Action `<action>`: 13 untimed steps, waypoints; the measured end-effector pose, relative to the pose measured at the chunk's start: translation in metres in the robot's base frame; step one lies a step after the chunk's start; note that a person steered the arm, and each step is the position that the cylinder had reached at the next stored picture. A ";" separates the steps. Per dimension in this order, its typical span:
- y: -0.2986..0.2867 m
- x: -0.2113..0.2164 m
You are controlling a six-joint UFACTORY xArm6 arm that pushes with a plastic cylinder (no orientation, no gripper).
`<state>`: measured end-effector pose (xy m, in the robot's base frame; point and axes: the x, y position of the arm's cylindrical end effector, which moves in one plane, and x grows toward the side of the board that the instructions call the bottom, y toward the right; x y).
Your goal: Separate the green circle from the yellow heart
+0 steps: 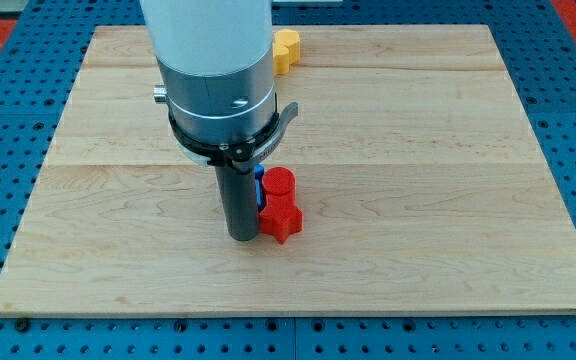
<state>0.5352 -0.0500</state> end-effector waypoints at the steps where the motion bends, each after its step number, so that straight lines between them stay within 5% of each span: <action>1: -0.004 0.000; 2: -0.065 -0.034; 4: -0.125 -0.179; 7: -0.135 -0.313; 13: -0.021 -0.280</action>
<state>0.2554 -0.0712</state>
